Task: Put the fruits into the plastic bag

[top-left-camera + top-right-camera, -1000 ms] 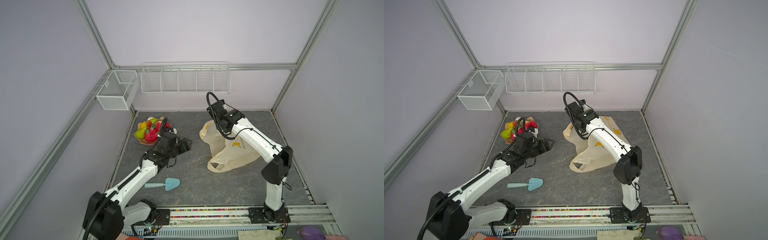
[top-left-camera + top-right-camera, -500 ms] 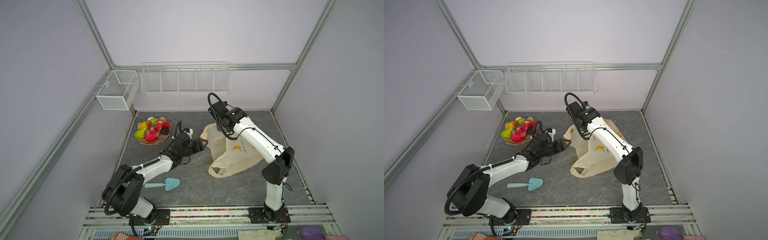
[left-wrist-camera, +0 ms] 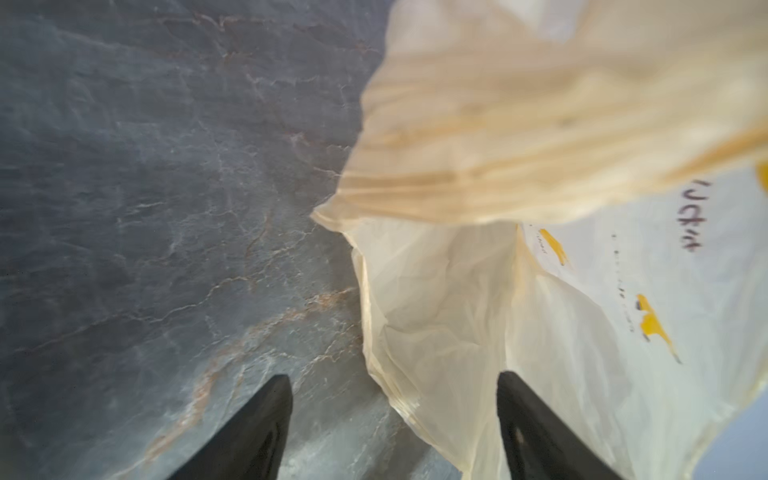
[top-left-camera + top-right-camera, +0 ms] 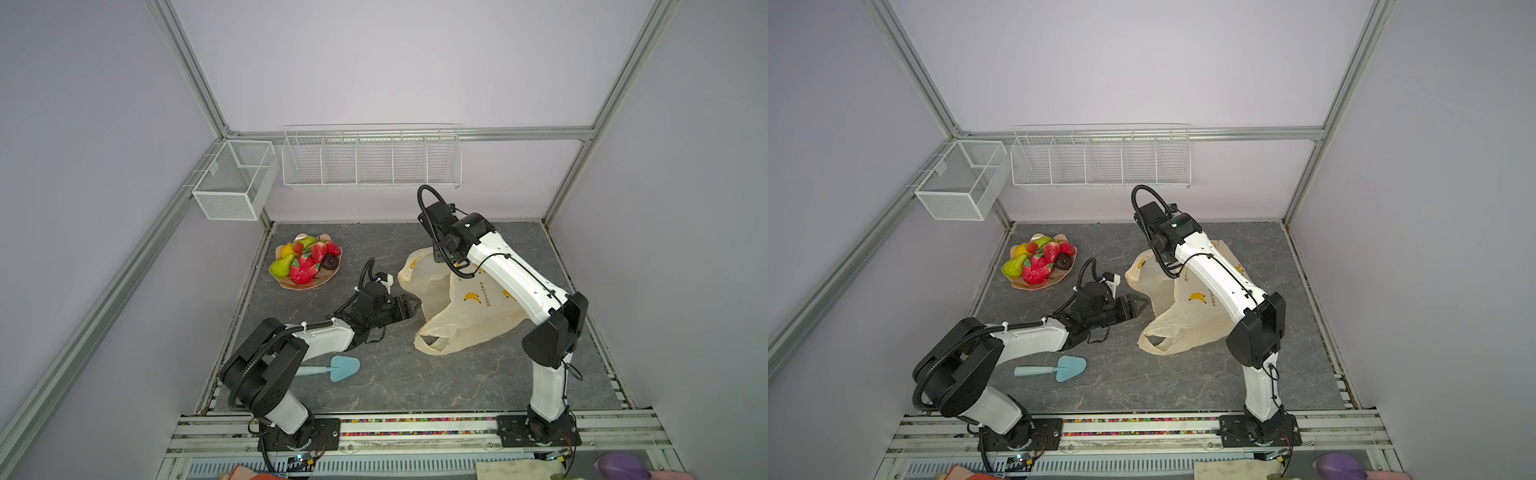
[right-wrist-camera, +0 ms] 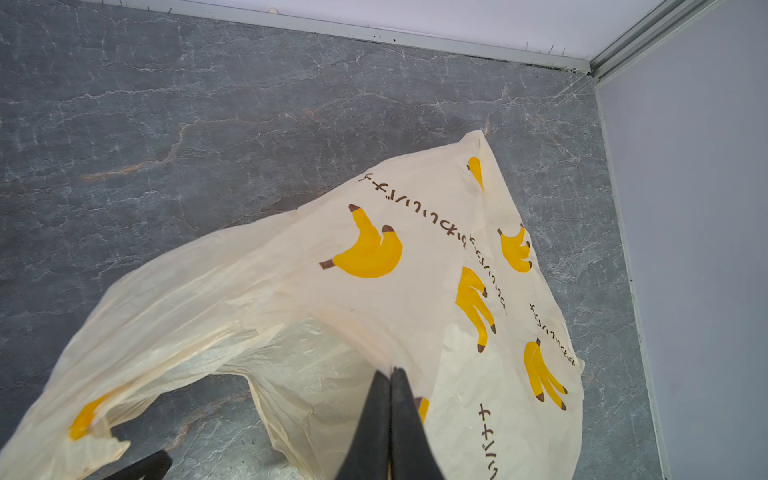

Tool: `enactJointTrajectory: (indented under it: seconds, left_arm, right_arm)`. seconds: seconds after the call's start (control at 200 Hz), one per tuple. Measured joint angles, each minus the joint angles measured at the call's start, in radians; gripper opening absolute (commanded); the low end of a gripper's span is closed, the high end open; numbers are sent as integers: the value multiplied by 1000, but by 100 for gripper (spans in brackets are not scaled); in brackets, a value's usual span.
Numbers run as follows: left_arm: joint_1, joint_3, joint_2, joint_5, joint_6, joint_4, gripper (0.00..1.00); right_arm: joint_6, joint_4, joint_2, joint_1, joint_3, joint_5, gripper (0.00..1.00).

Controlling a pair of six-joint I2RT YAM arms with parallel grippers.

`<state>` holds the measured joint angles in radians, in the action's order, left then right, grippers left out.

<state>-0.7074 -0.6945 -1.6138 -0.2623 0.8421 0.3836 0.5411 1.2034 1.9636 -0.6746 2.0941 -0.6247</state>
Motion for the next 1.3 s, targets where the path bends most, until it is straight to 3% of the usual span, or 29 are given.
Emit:
enactJointTrajectory:
  seconds: [0.25, 0.35, 0.44, 0.605, 0.755, 0.96, 1.16, 1.3]
  left_arm:
    - [0, -84, -122, 23, -5, 20, 75]
    - [0, -141, -171, 21, -5, 35, 70]
    - [0, -181, -205, 18, -12, 42, 58]
    - [2, -231, -246, 19, -55, 0, 26]
    - [38, -267, -253, 18, -114, -93, 13]
    - [136, -332, -253, 35, -216, -220, 8]
    - [173, -370, -244, 35, -299, -324, 8]
    - [192, -347, -190, -6, -320, -365, 22]
  right_arm:
    - [21, 18, -10, 0, 0, 32, 6]
    - [36, 29, -24, 0, 0, 52, 6]
    - [47, 37, -44, 0, 0, 71, 6]
    - [76, 63, -82, 3, 22, 101, 6]
    - [103, 95, -103, 10, 47, 130, 6]
    - [128, 107, -136, 14, 12, 175, 6]
    - [143, 101, -141, 27, 8, 218, 6]
    - [148, 88, -141, 36, 5, 237, 6]
